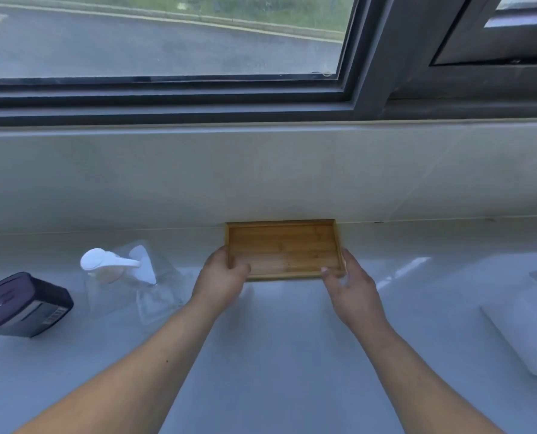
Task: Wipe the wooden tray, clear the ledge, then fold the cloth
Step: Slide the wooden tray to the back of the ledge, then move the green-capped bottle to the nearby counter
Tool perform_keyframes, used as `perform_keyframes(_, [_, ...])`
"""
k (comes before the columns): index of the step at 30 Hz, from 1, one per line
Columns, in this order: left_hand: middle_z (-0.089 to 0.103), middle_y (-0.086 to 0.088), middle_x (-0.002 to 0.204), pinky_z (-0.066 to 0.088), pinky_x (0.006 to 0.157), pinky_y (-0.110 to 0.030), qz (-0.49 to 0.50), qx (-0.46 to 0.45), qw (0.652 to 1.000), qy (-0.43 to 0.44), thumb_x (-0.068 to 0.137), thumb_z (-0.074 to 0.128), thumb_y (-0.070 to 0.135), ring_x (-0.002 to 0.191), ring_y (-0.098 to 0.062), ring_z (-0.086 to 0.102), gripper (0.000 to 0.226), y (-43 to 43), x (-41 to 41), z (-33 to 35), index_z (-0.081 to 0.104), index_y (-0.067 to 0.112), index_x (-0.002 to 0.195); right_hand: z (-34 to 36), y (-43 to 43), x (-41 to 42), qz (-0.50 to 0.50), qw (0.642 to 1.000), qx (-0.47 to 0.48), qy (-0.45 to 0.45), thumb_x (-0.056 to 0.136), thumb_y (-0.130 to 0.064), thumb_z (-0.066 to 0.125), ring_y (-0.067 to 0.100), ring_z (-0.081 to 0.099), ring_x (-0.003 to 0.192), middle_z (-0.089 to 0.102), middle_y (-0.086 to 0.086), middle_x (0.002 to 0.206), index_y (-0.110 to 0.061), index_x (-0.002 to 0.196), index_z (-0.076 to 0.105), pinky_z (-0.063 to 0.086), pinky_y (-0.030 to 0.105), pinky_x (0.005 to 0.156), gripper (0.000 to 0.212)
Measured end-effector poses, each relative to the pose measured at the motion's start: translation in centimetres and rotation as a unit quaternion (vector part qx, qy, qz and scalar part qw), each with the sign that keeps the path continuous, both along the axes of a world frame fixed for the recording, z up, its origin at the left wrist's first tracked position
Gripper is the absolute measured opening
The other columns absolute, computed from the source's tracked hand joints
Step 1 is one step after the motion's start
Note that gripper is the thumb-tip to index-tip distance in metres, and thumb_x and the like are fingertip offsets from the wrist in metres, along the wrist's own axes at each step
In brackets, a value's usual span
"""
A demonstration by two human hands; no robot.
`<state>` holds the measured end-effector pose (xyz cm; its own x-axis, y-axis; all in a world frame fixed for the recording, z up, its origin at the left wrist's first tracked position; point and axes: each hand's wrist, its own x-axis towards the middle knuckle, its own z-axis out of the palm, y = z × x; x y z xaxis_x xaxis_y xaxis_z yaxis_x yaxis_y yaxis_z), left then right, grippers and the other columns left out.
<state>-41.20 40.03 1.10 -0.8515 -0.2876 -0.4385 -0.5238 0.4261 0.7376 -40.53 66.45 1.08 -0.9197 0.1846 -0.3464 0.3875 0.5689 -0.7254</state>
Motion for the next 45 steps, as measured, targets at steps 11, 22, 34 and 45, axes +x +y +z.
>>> perform_keyframes(11, [0.046,0.009,0.156,0.038,0.114,-0.033,-0.231,-0.233,0.935,0.135,0.087,0.063,0.058,0.143,-0.014,0.037,0.072,-3.5,12.6,4.1,0.045,0.030,0.152,3.3,-9.0,10.4,0.191,0.959,0.177,0.116,0.092,-0.055,0.064,0.018,0.038,0.142,0.055,-0.003,0.148,-0.022,0.147,0.053,0.036,0.037,0.116,0.065])
perform_keyframes(22, [0.052,0.018,0.145,0.041,0.101,-0.025,-0.113,-0.285,0.943,0.130,0.088,0.054,0.066,0.132,-0.007,0.043,0.061,-26.4,29.2,5.1,0.053,0.035,0.141,3.1,-30.8,21.9,0.306,0.928,0.165,0.132,0.092,-0.058,0.062,0.015,0.042,0.137,0.058,-0.009,0.143,-0.027,0.143,0.056,0.037,0.032,0.112,0.060])
perform_keyframes(34, [0.061,0.012,0.136,0.050,0.093,-0.036,0.106,-0.320,0.940,0.045,0.079,0.062,0.074,0.125,-0.016,0.055,0.070,-54.3,43.2,9.6,0.054,0.033,0.135,5.5,-60.9,30.4,0.400,0.908,0.078,0.097,0.096,-0.055,0.055,0.018,0.036,0.142,0.051,-0.007,0.151,-0.026,0.150,0.048,0.036,0.035,0.114,0.062])
perform_keyframes(45, [0.052,0.015,0.148,0.049,0.087,-0.035,0.212,-0.059,0.975,0.027,0.064,0.080,0.070,0.120,-0.013,0.059,0.088,-56.8,35.1,5.6,0.043,0.046,0.141,1.4,-69.4,27.6,0.220,0.948,-0.159,-0.164,0.101,-0.050,0.052,0.020,0.059,0.114,0.057,-0.001,0.139,-0.030,0.150,0.045,0.046,0.034,0.084,0.054])
